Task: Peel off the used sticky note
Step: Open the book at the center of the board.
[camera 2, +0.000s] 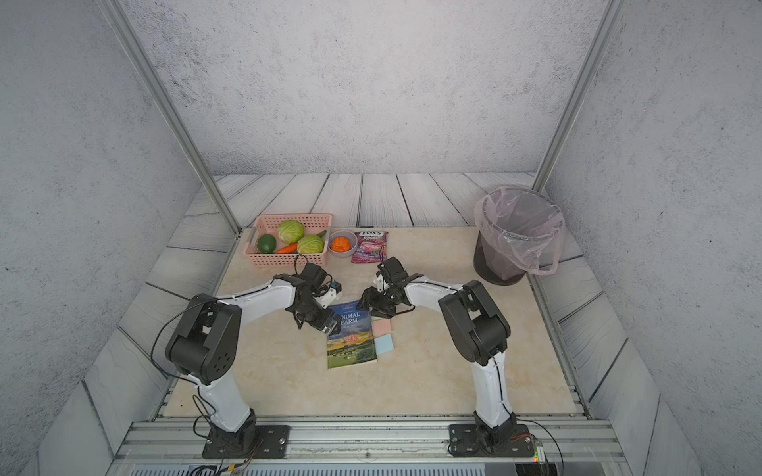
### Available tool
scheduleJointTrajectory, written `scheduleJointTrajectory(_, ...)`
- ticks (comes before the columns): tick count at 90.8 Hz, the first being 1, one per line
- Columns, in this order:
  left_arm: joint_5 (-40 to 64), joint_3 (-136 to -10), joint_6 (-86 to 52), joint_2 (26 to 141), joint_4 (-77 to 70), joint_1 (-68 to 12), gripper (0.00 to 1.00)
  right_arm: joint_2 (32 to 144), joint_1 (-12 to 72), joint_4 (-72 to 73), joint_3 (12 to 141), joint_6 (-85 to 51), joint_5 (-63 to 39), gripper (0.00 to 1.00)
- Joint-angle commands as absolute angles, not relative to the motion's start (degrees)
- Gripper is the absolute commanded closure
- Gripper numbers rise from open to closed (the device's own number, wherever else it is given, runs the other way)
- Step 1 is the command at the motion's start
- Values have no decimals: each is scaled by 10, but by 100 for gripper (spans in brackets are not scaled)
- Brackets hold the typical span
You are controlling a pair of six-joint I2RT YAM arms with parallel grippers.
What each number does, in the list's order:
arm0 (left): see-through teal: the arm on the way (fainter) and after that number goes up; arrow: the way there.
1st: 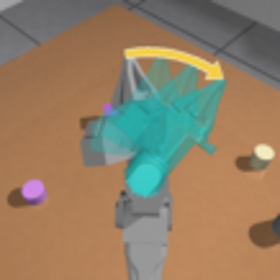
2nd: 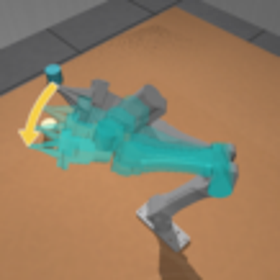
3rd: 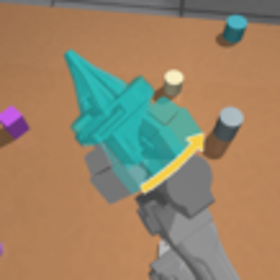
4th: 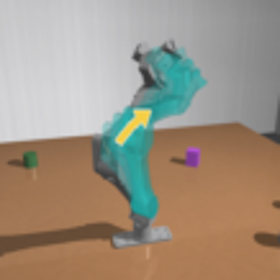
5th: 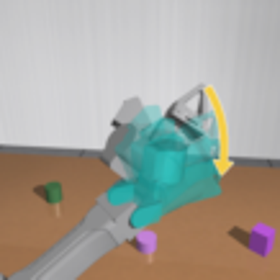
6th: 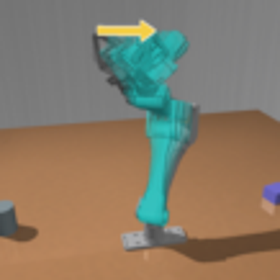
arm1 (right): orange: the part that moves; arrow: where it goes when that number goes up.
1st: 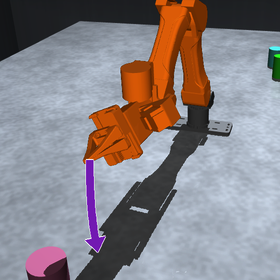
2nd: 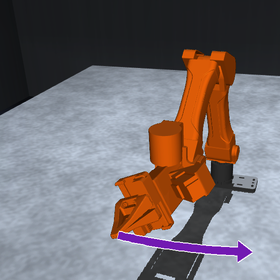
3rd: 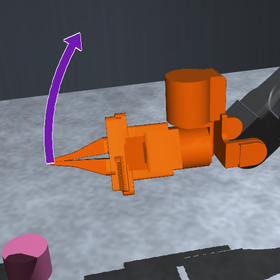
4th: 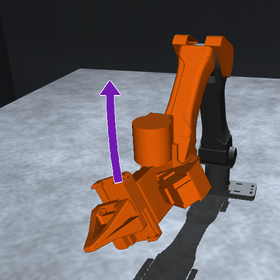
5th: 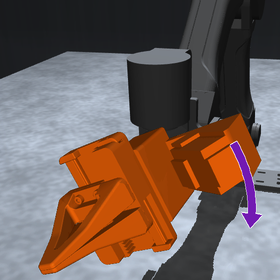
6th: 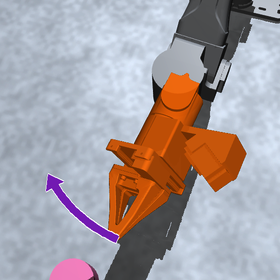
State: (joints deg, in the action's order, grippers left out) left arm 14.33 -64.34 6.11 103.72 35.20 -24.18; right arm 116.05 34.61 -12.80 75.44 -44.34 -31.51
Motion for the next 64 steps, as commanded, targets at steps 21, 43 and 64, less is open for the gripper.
scheduleJointTrajectory(21,135,-658,58,1050,371,-242,6,1154,364,-153,759,-428,-332,38)
scheduleJointTrajectory(43,137,-660,58,1053,373,-241,6,1152,370,-169,765,-414,-332,38)
scheduleJointTrajectory(64,137,-661,58,1056,375,-241,6,1144,380,-196,778,-394,-319,38)
